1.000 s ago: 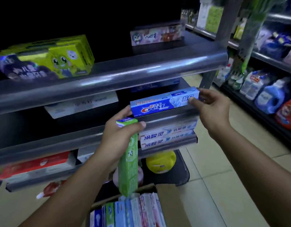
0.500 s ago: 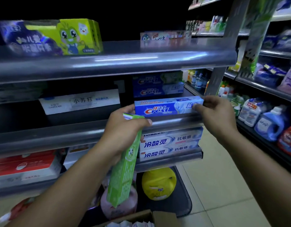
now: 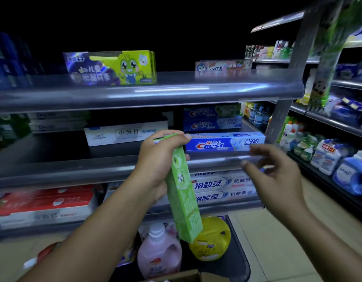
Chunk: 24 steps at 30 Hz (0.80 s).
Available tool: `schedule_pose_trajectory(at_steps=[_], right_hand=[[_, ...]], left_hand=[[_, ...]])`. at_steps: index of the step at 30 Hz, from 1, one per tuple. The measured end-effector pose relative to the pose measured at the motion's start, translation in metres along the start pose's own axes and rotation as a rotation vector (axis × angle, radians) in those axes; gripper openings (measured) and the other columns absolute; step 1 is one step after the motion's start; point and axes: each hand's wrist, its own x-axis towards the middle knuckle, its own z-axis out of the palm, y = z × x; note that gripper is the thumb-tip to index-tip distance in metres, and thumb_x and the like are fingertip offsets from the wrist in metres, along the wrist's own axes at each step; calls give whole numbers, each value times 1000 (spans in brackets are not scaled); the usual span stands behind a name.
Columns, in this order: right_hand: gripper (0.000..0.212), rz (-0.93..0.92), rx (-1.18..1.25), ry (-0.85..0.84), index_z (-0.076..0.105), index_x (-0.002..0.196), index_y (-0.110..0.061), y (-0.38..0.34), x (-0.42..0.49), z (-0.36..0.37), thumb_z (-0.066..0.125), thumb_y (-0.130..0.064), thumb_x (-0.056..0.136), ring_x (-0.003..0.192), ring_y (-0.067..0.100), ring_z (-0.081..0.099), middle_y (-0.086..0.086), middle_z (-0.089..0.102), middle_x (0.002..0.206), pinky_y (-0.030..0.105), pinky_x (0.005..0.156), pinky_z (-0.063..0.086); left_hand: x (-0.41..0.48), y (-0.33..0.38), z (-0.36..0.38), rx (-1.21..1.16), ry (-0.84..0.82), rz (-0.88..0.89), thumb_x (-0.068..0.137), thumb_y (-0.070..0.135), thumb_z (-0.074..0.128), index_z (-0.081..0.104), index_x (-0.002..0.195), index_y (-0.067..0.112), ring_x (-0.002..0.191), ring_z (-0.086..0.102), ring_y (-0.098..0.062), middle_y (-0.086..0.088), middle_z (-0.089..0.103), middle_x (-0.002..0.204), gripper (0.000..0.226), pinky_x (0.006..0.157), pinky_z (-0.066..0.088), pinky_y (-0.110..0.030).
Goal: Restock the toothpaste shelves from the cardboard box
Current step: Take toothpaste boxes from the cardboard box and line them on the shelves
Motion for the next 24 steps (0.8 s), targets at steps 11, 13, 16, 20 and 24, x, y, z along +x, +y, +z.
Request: schedule_pose_trajectory(at_steps=[11,13,16,20,24], right_hand=[[61,-218,188,-248,64,115,-28,-4,-77,17,82,-4,62,91,13,67,0,65,106,33,73,54],[48,-54,447,-149,67,96,-23,-6,-66,10,84,3,59,71,16,67,9,71,88,35,61,56],[34,82,626,-65,71,92,-15,-7,-38,-14,89,-6,64,65,25,70,11,75,84,32,60,59],[37,182,637,-36,73,110,-18,-2,4,-32,80,-5,76,75,24,74,11,77,98,31,66,60],[52,249,613,48,64,111,-24,-1,35,-39,85,-21,64,92,20,76,6,75,104,31,64,61]], left_hand=[[-1,-5,5,-346,81,-244,90,39,73,63,99,13,72,61,-19,-5,59,86,30,74,59,-39],[-2,-6,4,-294,-2,-201,92,41,66,62,99,14,75,66,-22,-8,64,86,28,75,63,-44],[1,-7,1,-119,-93,-93,97,25,54,64,99,12,78,73,-22,-10,73,89,17,70,62,-33],[14,-8,6,203,-68,19,96,6,63,68,100,14,71,71,-16,0,77,81,10,63,59,-22],[32,-11,10,531,-31,184,90,23,77,69,95,24,68,67,-5,12,74,74,10,62,49,-25]])
